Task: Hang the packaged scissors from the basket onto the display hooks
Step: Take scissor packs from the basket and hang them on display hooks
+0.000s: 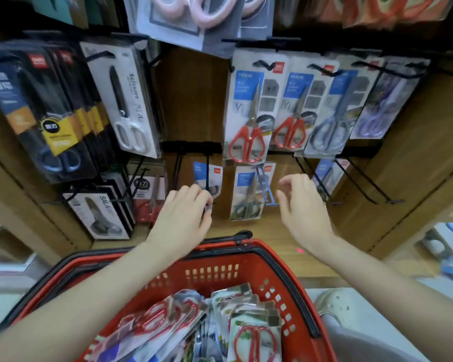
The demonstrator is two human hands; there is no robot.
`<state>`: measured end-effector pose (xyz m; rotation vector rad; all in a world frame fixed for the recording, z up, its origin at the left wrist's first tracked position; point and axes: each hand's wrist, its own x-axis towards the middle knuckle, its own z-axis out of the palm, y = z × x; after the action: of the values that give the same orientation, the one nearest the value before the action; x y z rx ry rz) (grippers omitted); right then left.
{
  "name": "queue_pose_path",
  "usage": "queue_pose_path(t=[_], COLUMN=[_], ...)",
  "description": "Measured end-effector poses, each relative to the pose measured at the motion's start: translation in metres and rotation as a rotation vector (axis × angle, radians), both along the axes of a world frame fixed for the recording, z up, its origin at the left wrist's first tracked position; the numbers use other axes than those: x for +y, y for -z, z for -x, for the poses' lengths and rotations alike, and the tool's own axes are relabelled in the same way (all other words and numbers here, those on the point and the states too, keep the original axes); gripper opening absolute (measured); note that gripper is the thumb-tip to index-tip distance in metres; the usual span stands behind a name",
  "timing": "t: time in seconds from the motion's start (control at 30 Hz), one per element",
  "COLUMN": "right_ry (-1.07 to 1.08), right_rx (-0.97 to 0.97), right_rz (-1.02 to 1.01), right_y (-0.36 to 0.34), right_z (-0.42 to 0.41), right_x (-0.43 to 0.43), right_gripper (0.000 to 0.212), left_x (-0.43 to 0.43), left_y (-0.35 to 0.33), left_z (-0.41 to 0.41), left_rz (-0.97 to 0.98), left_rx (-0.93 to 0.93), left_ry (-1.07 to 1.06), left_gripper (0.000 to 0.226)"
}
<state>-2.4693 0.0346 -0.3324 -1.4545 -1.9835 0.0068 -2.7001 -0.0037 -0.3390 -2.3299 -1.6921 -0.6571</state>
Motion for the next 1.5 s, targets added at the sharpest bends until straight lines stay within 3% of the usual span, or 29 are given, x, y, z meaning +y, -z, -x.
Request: queue_pose_path(t=[0.2,0.43,0.53,0.67,0.87,1.1,1.3,1.4,1.5], right_ry=[-0.322,-0.327,-0.316,-0.287,-0.253,-0.299,-0.281,-0.182,-0.067], right_rx=[-0.089,-0.305,-0.342,-0.356,-0.424,-0.521,-0.355,-0.112,0.259], right_rz=[0.323,0.656,0.667,0.688,0.654,0.613,0.570,0.504,0.459], right_y=[0.062,0.128,0.135,0.128,0.091,0.044,0.005,-0.007,-0.003], right_z=[0.029,0.031,0.027,0.028,0.027,0.021,0.022,0.022,0.020], right_x=[-0.094,-0.134,-0.136,-0.135,-0.131,-0.132,-0.138,-0.140,-0.142], right_gripper=[0.017,0.046,0.053,0.046,0.035,0.043,0.033,0.027,0.024], left_x=[-0.087,-0.150,-0.160,-0.165,-0.174,-0.193,-0.197,-0.196,-0.194], left_y=[0.077,0.156,0.169,0.182,0.180,0.164,0.144,0.132,0.119], left_z=[0.020,0.042,0.051,0.072,0.071,0.071,0.045,0.025,0.014], left_rz=[0.253,0.738,0.791,0.937,0.927,0.927,0.833,0.773,0.697], left_rx=[0.055,0.047,-0.035,-0.158,-0.282,-0.448,-0.685,-0.975,-1.249], left_ry=[0.066,-0.108,-0.219,-0.337,-0.353,-0.284,-0.255,-0.289,-0.412], left_gripper=[0.008,0.061,0.058,0.056,0.041,0.024,0.032,0.034,0.041])
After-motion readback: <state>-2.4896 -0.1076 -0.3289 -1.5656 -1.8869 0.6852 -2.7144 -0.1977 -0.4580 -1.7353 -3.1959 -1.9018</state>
